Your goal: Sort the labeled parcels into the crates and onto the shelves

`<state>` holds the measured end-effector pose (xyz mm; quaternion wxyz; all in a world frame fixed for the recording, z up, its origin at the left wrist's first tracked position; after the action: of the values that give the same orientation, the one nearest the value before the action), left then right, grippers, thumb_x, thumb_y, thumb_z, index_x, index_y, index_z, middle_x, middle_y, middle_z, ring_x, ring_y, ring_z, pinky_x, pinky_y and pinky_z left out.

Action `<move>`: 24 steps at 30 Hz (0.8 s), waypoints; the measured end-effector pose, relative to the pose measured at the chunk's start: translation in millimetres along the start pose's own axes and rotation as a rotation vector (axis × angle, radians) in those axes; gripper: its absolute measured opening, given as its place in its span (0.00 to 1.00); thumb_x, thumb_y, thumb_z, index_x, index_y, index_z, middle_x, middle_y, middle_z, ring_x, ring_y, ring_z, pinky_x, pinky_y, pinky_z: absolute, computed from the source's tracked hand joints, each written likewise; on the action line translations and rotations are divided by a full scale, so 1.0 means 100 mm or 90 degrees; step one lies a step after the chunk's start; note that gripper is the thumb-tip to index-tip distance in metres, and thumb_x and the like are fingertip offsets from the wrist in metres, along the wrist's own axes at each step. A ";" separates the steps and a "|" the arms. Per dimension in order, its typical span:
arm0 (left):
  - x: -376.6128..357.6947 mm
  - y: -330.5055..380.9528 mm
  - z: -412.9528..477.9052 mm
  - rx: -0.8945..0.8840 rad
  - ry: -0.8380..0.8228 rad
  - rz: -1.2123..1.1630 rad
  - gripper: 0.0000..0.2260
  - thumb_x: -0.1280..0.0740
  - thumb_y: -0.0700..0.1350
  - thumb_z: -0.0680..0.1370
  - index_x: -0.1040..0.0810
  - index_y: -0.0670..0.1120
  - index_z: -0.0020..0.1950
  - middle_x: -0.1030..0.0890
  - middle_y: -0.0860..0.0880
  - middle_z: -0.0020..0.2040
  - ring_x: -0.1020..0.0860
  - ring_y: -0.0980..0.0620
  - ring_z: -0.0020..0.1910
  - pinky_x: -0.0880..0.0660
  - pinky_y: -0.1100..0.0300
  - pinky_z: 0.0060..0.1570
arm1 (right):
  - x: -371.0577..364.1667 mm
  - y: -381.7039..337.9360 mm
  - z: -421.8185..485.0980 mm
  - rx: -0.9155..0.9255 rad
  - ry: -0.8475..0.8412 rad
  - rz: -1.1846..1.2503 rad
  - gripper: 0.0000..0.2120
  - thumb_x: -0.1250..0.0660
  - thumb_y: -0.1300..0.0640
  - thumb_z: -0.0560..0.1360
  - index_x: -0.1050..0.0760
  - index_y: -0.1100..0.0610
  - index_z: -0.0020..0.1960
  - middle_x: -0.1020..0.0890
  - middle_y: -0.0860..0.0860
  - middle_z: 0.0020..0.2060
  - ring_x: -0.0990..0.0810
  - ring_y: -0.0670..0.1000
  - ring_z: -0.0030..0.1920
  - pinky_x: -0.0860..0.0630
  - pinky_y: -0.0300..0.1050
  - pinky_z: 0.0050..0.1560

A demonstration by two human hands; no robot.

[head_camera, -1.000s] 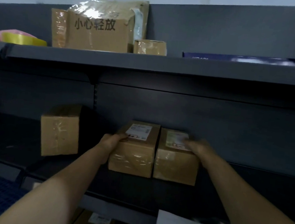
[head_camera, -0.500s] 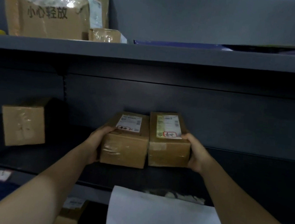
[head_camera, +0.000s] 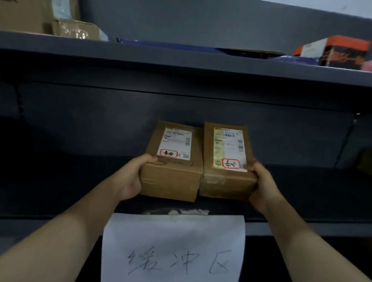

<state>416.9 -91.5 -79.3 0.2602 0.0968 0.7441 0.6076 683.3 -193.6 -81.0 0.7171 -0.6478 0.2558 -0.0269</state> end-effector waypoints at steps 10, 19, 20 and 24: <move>-1.04 -0.34 -0.26 0.067 -0.239 0.010 0.25 0.31 0.47 0.68 0.27 0.52 0.64 0.20 0.43 0.57 0.22 0.44 0.56 0.24 0.47 0.46 | 1.02 -0.40 -1.24 0.095 0.172 0.018 0.20 0.37 0.52 0.76 0.30 0.45 0.68 0.16 0.55 0.52 0.17 0.57 0.50 0.22 0.52 0.45; -3.02 -1.12 -0.48 0.102 -0.396 0.060 0.17 0.37 0.47 0.74 0.26 0.52 0.63 0.16 0.48 0.45 0.20 0.49 0.47 0.25 0.52 0.48 | 2.64 -0.80 -2.61 0.162 0.373 0.007 0.21 0.36 0.51 0.76 0.32 0.42 0.68 0.17 0.55 0.56 0.18 0.57 0.52 0.21 0.57 0.52; -3.31 -1.26 -0.51 0.113 -0.416 0.075 0.18 0.37 0.48 0.74 0.25 0.51 0.64 0.16 0.49 0.46 0.21 0.50 0.47 0.26 0.52 0.50 | 2.88 -0.83 -2.81 0.166 0.400 0.010 0.21 0.36 0.51 0.76 0.32 0.43 0.68 0.17 0.55 0.56 0.18 0.58 0.53 0.22 0.58 0.54; -4.52 -1.97 -0.81 0.171 -0.476 0.123 0.14 0.38 0.49 0.76 0.24 0.50 0.61 0.16 0.50 0.43 0.19 0.51 0.42 0.23 0.56 0.44 | 3.92 -0.91 -3.70 0.170 0.503 0.002 0.20 0.36 0.52 0.77 0.32 0.43 0.68 0.18 0.56 0.57 0.20 0.61 0.58 0.25 0.63 0.60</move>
<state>792.4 -416.2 -135.1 0.4395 0.4134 0.6588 0.4495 901.5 -691.9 -135.9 0.6416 -0.4888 0.5063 -0.3052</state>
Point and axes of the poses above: each hand's wrist, its own z-axis towards the middle knuckle, its own x-axis out of the back of the hand, y = z × x, the point moved 6 cm from there along z, towards the middle knuckle
